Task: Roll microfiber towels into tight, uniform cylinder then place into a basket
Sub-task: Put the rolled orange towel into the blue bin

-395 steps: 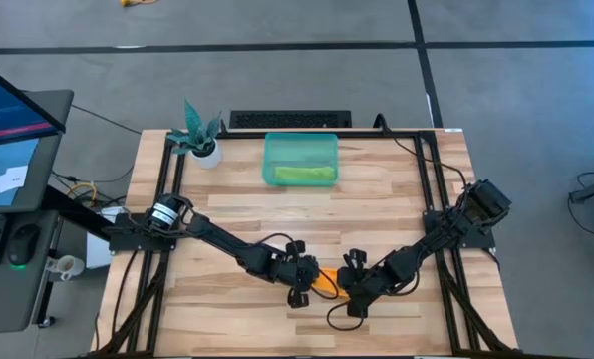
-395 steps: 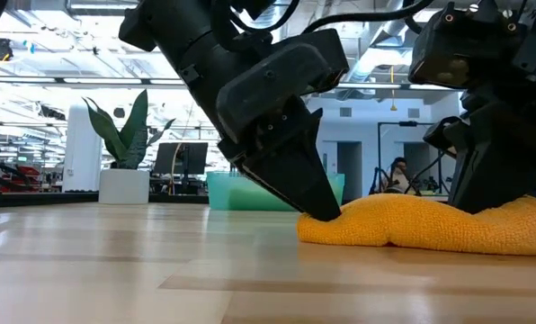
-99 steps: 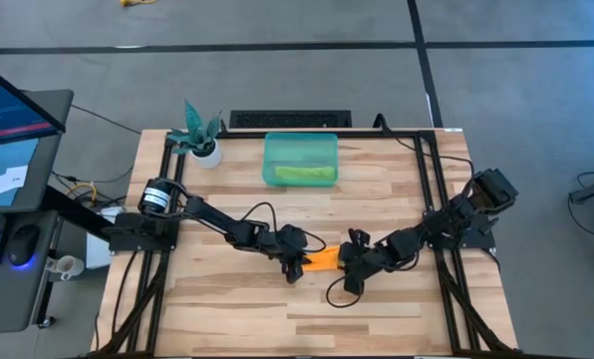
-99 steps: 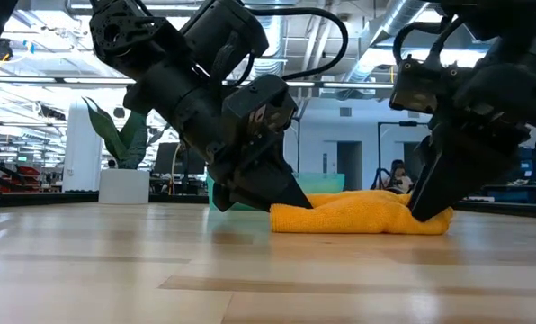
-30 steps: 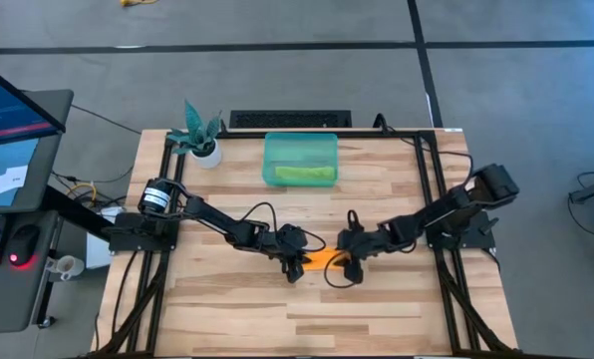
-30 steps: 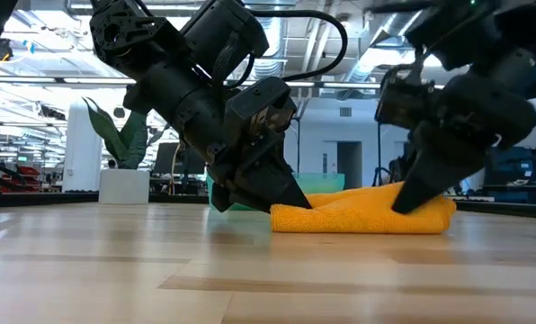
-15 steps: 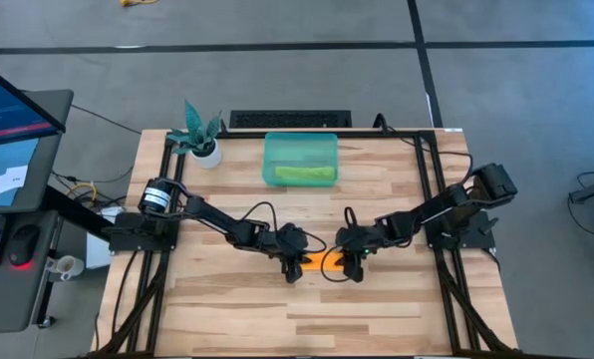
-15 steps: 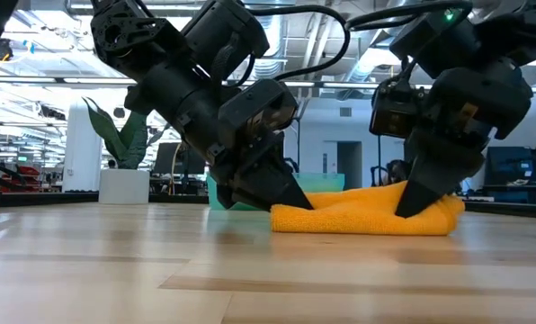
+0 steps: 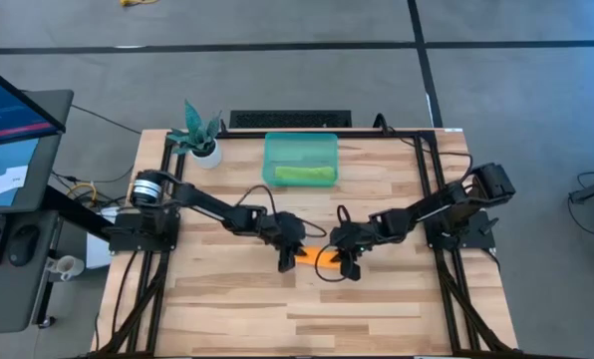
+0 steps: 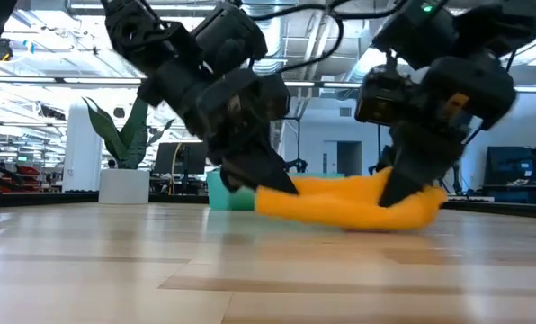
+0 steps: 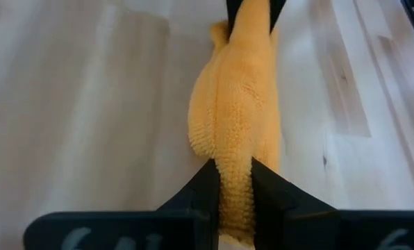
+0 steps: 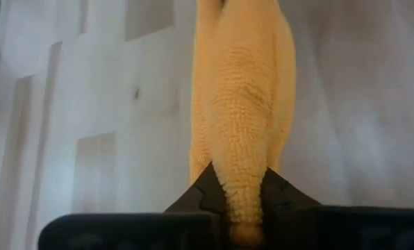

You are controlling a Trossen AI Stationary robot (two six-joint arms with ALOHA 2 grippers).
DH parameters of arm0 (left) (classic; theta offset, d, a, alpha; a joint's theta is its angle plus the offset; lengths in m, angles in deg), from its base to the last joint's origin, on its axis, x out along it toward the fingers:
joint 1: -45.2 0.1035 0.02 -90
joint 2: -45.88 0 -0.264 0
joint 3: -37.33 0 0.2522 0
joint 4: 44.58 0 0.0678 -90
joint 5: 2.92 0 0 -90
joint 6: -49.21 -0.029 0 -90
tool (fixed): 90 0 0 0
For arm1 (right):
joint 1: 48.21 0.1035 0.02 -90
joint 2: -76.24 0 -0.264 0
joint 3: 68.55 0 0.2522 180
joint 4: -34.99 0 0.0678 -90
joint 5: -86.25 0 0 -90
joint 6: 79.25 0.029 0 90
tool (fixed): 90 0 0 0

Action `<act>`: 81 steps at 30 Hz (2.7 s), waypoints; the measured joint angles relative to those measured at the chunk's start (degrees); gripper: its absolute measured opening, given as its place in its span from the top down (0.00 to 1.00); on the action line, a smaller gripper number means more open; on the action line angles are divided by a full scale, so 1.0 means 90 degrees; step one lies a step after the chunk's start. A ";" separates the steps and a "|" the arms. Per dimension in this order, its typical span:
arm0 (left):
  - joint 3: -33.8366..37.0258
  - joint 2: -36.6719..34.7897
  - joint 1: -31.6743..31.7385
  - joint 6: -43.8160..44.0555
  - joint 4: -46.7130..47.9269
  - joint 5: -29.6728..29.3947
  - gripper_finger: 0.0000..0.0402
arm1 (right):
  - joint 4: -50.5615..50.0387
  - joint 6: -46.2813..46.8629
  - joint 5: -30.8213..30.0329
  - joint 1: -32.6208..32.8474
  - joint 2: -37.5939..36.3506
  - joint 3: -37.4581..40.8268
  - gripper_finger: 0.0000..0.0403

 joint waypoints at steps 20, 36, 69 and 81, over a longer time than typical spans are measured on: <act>-0.0008 -0.2420 0.1476 -0.1989 0.2083 0.0035 0.91 | -0.2487 -0.2865 0.0032 -0.2163 -0.0820 -0.1920 0.90; -0.0037 -0.2476 0.3254 -0.2642 0.1037 -0.0987 0.91 | -0.1902 -0.4405 -0.0028 -0.4142 -0.0886 -0.2440 0.90; -0.0029 -0.0610 0.4336 -0.4314 -0.0561 -0.1811 0.91 | -0.1312 -0.5385 0.0294 -0.5373 0.1707 -0.3484 0.89; -0.0030 -0.0401 0.4366 -0.4633 -0.0656 -0.1871 0.89 | -0.1959 -0.5563 0.0293 -0.5426 0.2142 -0.4042 0.89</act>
